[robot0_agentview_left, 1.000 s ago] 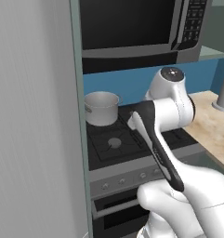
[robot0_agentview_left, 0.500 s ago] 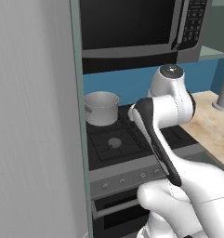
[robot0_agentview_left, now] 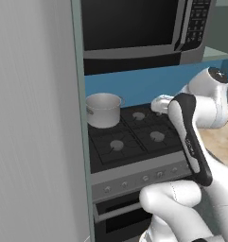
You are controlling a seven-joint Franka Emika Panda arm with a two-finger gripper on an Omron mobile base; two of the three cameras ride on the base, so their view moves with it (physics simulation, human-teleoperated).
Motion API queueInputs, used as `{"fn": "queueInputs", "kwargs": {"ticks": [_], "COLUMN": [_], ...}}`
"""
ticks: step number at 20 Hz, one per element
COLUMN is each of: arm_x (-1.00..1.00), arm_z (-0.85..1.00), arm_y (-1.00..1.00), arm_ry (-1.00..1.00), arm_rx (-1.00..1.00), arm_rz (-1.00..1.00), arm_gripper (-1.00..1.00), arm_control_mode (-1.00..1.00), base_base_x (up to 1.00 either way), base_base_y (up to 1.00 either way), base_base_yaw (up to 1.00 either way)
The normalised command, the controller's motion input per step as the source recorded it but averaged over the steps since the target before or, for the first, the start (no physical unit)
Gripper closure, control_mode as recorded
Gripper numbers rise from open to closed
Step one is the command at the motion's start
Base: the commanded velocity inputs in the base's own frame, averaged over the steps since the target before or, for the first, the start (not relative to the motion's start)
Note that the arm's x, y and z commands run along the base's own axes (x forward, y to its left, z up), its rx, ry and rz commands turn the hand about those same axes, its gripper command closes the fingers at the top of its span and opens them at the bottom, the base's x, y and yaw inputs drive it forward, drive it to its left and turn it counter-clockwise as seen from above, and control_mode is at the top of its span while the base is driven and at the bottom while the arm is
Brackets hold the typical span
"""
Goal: Move the pot and pan from the stove into the sink.
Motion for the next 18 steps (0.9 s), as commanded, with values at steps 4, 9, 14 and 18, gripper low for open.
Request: {"fn": "queueInputs", "kwargs": {"ticks": [4, 9, 14, 18], "arm_x": [-0.12, 0.13, 0.40, 0.47], "arm_z": [0.01, 0.00, -0.05, 0.00], "arm_y": [-0.31, -0.01, 0.13, 0.19], "arm_ry": [-0.13, -0.06, -0.10, 0.00], "arm_rx": [0.26, 0.10, 0.11, 0.06], "arm_rz": [-0.04, -0.05, -0.10, -0.04], "arm_gripper": [-1.00, -1.00, -1.00, -1.00], "arm_control_mode": [-1.00, -1.00, -1.00, -1.00], "base_base_x": [0.00, 0.00, 0.00, 0.00], "base_base_y": [0.00, 0.00, 0.00, 0.00], "base_base_yaw": [0.00, 0.00, 0.00, 0.00]}}
